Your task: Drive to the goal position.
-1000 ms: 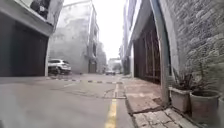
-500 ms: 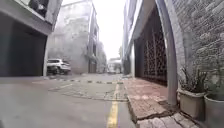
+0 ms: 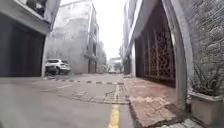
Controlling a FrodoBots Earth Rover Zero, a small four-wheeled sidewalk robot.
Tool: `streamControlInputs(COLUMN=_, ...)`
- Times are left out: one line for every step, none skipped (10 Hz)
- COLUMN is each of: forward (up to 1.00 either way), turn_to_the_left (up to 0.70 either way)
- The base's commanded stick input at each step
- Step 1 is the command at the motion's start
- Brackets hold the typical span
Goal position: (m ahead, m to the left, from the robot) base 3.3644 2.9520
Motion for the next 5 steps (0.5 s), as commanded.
streamControlInputs(forward=0.46, turn_to_the_left=0.00)
streamControlInputs(forward=0.46, turn_to_the_left=0.00)
streamControlInputs(forward=0.46, turn_to_the_left=0.00)
streamControlInputs(forward=0.46, turn_to_the_left=0.00)
streamControlInputs(forward=0.46, turn_to_the_left=0.00)
